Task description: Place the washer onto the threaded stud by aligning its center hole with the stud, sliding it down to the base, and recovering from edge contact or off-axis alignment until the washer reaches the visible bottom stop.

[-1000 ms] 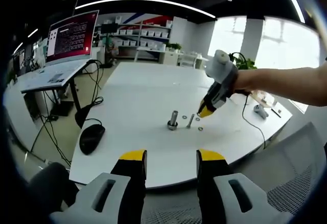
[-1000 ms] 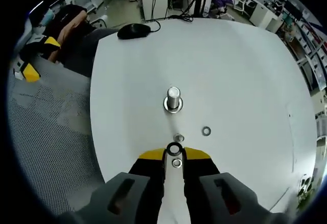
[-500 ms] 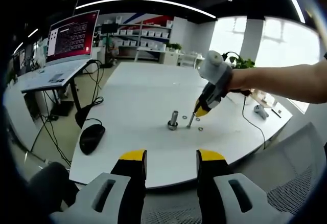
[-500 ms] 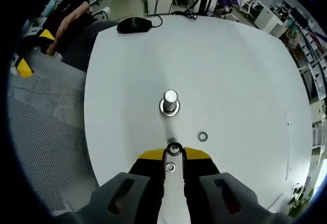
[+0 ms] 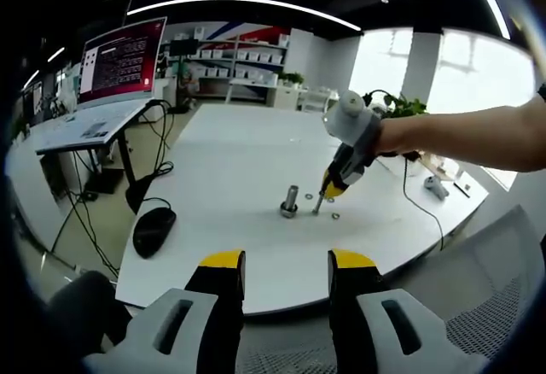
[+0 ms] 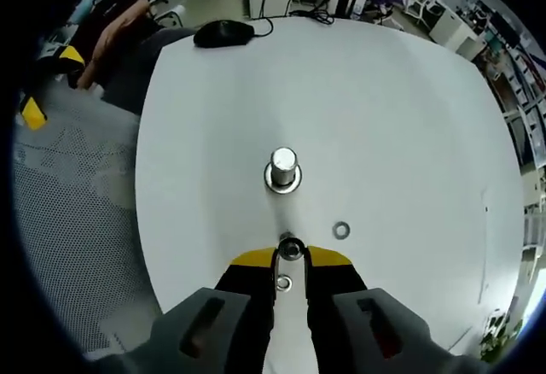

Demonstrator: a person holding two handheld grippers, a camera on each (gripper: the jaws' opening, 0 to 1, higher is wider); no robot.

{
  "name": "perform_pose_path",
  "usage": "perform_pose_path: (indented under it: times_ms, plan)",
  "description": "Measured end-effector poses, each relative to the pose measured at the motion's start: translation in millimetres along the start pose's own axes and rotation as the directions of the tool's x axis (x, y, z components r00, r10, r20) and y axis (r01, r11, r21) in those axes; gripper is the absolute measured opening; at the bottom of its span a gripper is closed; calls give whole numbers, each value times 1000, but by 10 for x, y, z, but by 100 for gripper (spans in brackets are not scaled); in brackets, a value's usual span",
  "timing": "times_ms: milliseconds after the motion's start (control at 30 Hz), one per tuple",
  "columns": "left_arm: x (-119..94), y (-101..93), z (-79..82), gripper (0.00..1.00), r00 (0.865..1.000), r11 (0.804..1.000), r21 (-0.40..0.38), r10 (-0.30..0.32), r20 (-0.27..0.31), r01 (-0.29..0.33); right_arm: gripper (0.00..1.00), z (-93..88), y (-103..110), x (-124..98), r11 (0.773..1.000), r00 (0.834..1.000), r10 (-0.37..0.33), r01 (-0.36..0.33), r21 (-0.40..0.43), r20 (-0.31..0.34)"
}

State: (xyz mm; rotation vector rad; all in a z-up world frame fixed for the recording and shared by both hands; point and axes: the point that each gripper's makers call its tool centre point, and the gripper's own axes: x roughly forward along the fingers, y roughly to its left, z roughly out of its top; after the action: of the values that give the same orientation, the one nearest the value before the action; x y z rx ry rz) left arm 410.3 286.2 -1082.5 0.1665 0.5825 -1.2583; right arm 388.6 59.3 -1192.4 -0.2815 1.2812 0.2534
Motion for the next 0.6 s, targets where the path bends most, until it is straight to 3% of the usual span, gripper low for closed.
perform_pose_path:
  times_ms: [600]
  plan:
    - [6,8,-3,37,1000,1000,-1,2,-1,-2,14,-72,26,292,1000,999,13,-12,19,-39]
